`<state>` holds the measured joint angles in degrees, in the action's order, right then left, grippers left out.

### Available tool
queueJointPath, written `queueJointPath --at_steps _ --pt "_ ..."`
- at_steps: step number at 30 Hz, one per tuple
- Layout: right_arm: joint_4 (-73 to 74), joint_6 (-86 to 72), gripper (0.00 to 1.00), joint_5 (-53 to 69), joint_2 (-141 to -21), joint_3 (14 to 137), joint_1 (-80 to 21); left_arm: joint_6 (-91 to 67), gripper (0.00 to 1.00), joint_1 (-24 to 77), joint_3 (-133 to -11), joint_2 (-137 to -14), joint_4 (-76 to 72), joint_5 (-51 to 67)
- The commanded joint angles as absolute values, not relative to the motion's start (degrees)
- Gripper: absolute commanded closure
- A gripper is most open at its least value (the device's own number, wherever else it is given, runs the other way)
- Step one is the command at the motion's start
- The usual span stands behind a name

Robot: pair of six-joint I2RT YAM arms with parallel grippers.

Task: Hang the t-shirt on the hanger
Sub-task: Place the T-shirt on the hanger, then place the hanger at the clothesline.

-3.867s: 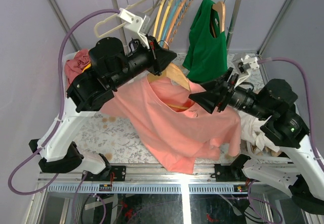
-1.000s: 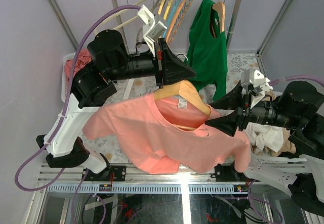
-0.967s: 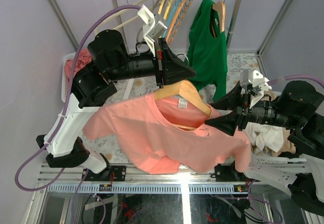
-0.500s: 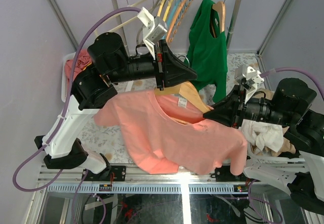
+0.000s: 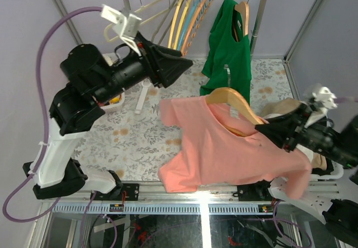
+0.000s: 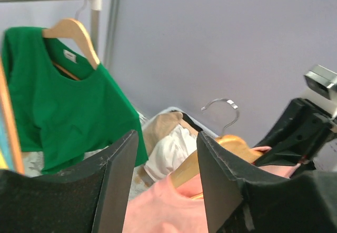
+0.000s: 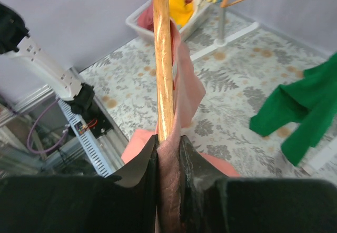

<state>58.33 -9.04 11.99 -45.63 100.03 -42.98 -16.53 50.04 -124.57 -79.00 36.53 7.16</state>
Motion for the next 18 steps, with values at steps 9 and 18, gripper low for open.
queueJointPath --at_steps 9,18 --pt "59.44 -12.87 1.0 -16.99 -45.77 114.18 -43.41 -15.82 0.5 49.77 -119.4 -72.45 37.46 -3.6" --pt "38.07 -12.23 1.0 -26.81 -50.41 108.35 -43.4 -15.79 0.49 49.75 -116.63 -68.65 38.58 -4.98"
